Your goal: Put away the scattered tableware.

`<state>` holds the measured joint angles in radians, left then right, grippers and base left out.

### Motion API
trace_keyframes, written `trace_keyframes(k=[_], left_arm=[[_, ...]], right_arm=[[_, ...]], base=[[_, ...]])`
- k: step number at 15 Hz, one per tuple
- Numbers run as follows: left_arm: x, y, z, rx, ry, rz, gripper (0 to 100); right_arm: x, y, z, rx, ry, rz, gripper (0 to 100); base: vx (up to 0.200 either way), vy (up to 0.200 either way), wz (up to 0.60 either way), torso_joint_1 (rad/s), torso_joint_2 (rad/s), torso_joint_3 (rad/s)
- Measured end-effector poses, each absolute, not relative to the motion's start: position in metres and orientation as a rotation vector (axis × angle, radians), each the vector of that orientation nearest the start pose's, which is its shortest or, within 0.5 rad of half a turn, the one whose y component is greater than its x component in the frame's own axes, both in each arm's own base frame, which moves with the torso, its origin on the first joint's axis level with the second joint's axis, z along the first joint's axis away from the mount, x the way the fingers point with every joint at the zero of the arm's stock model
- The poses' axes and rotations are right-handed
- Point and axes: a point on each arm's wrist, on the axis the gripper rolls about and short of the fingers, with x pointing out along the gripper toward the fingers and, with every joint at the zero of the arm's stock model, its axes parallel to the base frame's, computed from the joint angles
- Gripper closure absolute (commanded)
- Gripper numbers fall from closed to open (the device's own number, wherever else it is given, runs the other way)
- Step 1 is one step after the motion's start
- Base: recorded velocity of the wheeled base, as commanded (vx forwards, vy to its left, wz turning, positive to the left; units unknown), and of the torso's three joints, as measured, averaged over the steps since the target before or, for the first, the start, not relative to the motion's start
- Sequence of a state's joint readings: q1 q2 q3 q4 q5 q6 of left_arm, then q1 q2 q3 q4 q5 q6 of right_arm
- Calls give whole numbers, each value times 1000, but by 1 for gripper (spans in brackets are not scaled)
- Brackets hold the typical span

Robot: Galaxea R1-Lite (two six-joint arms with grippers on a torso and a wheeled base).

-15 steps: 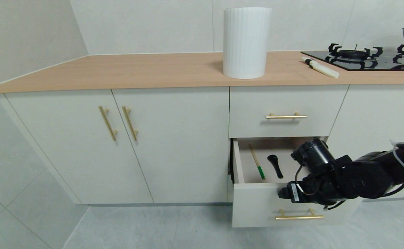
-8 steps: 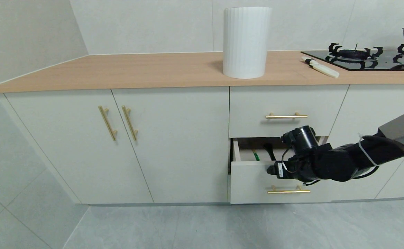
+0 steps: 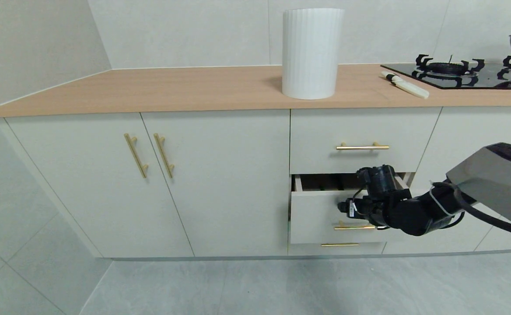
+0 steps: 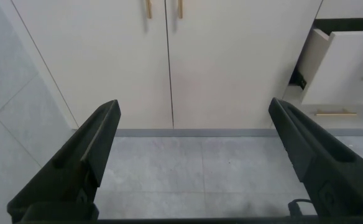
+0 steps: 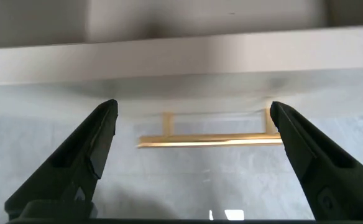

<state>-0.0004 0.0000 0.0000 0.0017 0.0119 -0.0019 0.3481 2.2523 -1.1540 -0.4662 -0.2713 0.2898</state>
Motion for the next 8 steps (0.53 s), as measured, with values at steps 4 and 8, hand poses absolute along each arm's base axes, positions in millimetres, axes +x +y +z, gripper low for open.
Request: trace_keyframes(k=[4, 8], left_arm=[[-23, 0, 75, -2, 2, 11, 0], [-23, 0, 75, -2, 2, 12, 0]], right_arm=[[411, 124, 46, 126, 493, -69, 0], [420, 118, 41, 134, 422, -93, 0]], base=[[0, 0, 0, 0, 0, 0], [0, 0, 0, 0, 0, 0]])
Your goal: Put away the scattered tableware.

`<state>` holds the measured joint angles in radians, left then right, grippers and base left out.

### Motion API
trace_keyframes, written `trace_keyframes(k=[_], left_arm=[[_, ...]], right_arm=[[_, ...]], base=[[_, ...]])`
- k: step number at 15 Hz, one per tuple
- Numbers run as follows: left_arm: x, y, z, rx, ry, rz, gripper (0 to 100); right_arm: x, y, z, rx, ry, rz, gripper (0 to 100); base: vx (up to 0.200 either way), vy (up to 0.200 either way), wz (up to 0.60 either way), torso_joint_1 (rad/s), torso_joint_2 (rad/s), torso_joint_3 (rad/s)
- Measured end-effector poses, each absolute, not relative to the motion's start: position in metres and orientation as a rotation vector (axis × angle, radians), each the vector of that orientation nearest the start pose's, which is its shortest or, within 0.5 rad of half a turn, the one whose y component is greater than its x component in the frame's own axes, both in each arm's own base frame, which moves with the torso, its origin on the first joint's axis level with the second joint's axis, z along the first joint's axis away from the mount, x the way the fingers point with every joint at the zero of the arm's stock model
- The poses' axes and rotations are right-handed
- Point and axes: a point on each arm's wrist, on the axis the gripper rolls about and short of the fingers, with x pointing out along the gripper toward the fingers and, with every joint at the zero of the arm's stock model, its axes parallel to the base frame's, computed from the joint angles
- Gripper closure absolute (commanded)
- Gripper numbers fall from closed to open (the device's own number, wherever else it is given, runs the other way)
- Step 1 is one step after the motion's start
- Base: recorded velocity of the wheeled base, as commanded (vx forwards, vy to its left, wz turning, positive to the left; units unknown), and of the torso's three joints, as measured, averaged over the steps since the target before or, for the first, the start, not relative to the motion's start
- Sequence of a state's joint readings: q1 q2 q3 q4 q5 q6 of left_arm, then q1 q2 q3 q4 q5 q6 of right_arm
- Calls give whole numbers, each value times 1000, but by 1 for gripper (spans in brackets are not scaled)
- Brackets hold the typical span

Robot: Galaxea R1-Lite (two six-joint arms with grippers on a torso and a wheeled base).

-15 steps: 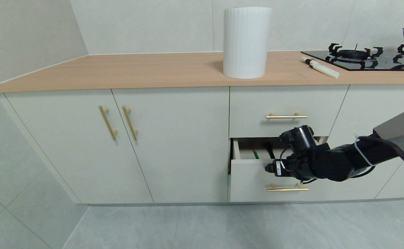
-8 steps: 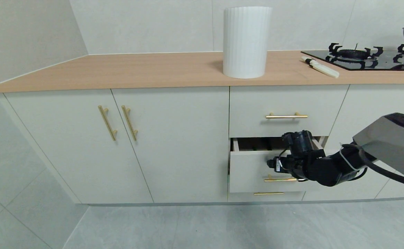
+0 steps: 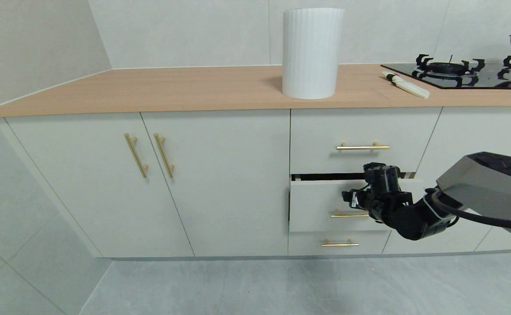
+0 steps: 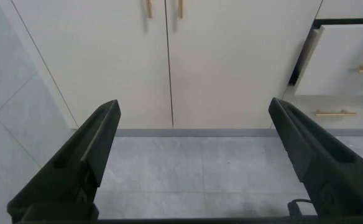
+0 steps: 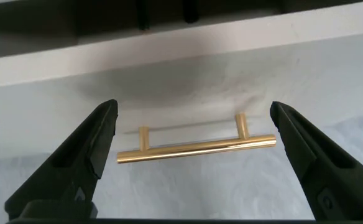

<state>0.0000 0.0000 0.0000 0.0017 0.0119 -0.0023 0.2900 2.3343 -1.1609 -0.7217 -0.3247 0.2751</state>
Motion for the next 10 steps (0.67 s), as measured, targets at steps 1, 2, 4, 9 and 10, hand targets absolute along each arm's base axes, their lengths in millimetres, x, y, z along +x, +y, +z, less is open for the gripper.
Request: trace_keyframes(k=[1, 2, 4, 9, 10], left_arm=[[-23, 0, 75, -2, 2, 11, 0], [-23, 0, 75, -2, 2, 12, 0], [-23, 0, 75, -2, 2, 12, 0], [-23, 0, 75, -2, 2, 11, 0], [-23, 0, 75, -2, 2, 11, 0]], right_arm=[[421, 117, 39, 136, 414, -101, 0], [424, 117, 39, 139, 401, -109, 0], [429, 117, 39, 146, 366, -132, 0], [439, 115, 38, 159, 341, -148, 0], [440, 115, 38, 161, 335, -149, 0]], base=[[0, 0, 0, 0, 0, 0], [0, 0, 0, 0, 0, 0], [0, 0, 0, 0, 0, 0], [0, 0, 0, 0, 0, 0], [0, 0, 0, 0, 0, 0]])
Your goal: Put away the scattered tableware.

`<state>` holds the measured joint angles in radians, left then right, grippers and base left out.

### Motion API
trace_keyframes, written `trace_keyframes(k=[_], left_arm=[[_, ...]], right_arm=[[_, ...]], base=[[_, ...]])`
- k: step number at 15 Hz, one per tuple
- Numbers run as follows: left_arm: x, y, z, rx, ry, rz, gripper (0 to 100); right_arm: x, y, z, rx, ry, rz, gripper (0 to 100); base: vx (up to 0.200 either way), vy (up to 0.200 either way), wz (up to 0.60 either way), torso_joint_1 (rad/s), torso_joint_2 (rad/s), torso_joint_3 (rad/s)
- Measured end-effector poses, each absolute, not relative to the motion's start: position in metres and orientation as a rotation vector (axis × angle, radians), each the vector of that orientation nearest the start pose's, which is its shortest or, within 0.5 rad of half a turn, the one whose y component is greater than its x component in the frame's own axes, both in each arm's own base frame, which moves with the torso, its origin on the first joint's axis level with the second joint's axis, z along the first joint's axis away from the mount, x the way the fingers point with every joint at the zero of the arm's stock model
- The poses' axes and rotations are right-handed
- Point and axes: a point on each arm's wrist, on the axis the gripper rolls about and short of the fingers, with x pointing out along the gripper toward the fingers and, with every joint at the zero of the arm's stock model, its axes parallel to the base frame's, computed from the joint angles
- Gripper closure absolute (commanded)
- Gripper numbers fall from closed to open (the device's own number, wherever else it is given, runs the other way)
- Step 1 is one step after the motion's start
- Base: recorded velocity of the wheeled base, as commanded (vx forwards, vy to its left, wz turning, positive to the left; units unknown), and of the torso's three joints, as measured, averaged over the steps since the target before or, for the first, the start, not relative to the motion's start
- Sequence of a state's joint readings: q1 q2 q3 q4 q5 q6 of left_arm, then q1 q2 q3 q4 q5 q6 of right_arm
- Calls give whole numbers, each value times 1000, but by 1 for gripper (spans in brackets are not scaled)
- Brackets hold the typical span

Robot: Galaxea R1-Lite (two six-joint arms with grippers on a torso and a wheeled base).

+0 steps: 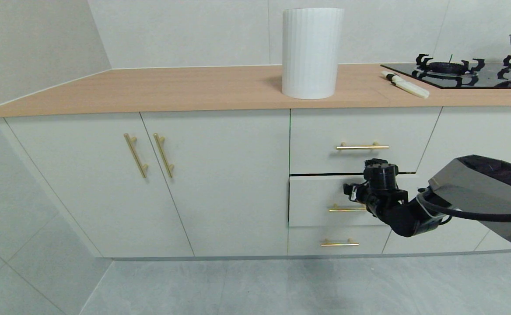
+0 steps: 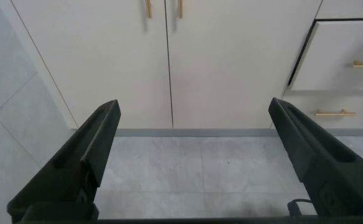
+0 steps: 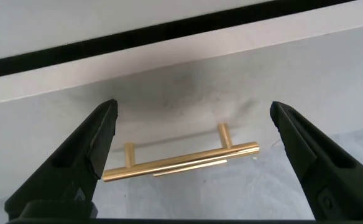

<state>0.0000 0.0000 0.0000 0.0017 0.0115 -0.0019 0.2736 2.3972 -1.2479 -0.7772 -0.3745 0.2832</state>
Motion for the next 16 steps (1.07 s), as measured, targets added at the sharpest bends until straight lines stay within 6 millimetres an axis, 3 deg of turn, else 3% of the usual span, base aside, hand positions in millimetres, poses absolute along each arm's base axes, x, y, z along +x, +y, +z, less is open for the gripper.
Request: trace_keyframes(k=[16], left_arm=[[-23, 0, 75, -2, 2, 11, 0]], right_arm=[[467, 108, 36, 212, 261, -220, 0]], base=[[0, 0, 0, 0, 0, 0]])
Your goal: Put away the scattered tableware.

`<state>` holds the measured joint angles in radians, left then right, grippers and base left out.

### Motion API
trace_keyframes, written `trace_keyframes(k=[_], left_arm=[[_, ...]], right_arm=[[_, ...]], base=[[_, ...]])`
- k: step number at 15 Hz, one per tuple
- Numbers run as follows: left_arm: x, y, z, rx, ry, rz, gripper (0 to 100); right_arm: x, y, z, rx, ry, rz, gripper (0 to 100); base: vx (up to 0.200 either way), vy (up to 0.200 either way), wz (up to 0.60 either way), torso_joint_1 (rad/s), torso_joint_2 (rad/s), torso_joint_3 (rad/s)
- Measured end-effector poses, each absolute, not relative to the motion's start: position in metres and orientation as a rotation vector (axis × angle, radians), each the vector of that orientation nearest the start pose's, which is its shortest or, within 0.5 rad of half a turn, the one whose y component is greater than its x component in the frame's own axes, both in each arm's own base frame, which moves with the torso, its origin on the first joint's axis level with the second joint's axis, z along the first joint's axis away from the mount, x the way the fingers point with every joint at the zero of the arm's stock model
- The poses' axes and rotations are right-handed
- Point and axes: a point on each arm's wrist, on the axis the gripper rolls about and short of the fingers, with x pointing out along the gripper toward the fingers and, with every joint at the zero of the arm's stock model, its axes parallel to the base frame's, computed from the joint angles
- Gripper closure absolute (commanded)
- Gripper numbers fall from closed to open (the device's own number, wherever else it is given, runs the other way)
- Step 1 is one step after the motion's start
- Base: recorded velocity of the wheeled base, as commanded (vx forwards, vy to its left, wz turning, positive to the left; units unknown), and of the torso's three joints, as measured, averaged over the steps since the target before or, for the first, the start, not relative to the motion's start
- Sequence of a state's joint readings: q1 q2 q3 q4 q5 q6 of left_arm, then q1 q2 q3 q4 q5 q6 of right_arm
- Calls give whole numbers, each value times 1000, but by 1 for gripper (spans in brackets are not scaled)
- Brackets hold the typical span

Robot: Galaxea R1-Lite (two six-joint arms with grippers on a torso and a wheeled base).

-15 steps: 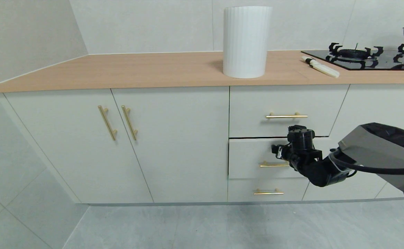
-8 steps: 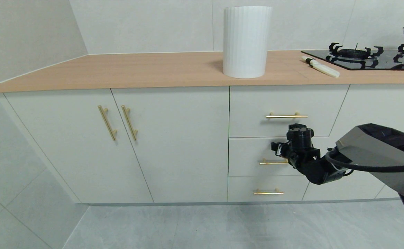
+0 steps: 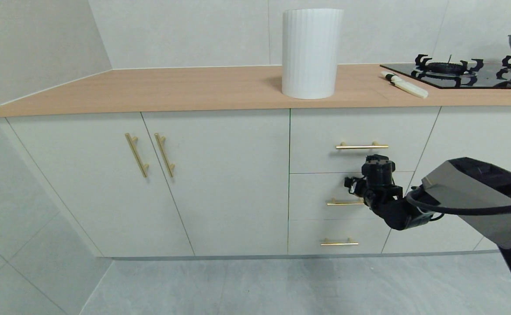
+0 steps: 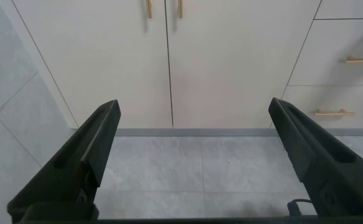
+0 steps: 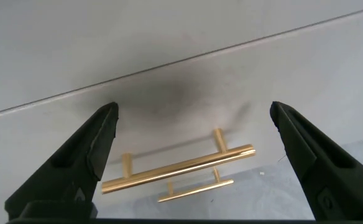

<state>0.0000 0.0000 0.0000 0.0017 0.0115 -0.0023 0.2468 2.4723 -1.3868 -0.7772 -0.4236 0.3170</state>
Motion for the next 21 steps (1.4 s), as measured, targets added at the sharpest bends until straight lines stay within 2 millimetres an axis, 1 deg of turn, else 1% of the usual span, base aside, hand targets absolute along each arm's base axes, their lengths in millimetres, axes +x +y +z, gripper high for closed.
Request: trace_keyframes(k=[2, 4, 6, 8, 10, 12, 15, 16, 18, 19, 21], left_arm=[[-23, 0, 75, -2, 2, 12, 0], [-23, 0, 75, -2, 2, 11, 0], [-23, 0, 75, -2, 2, 11, 0], [-23, 0, 75, -2, 2, 12, 0], [-23, 0, 75, -2, 2, 12, 0], [-23, 0, 75, -2, 2, 12, 0], [-23, 0, 75, -2, 2, 12, 0], [-23, 0, 75, -2, 2, 12, 0], [-23, 0, 75, -2, 2, 12, 0], [-23, 0, 75, -2, 2, 12, 0], [-23, 0, 75, -2, 2, 11, 0]], right_arm=[[464, 107, 38, 214, 260, -223, 0], [449, 104, 40, 198, 302, -212, 0], [423, 104, 51, 178, 359, -149, 0], [389, 101, 72, 162, 406, -88, 0], [354, 96, 100, 153, 412, -56, 0], [318, 91, 129, 151, 374, -38, 0], [251, 74, 176, 116, 245, -65, 0], [229, 68, 188, 102, 201, -75, 0], [183, 52, 206, 59, 123, -95, 0], [157, 43, 213, 33, 86, -106, 0], [108, 23, 217, -20, 46, -141, 0]], base=[[0, 0, 0, 0, 0, 0], [0, 0, 0, 0, 0, 0], [0, 0, 0, 0, 0, 0], [0, 0, 0, 0, 0, 0], [0, 0, 0, 0, 0, 0], [0, 0, 0, 0, 0, 0], [0, 0, 0, 0, 0, 0], [0, 0, 0, 0, 0, 0], [0, 0, 0, 0, 0, 0], [0, 0, 0, 0, 0, 0], [0, 0, 0, 0, 0, 0]])
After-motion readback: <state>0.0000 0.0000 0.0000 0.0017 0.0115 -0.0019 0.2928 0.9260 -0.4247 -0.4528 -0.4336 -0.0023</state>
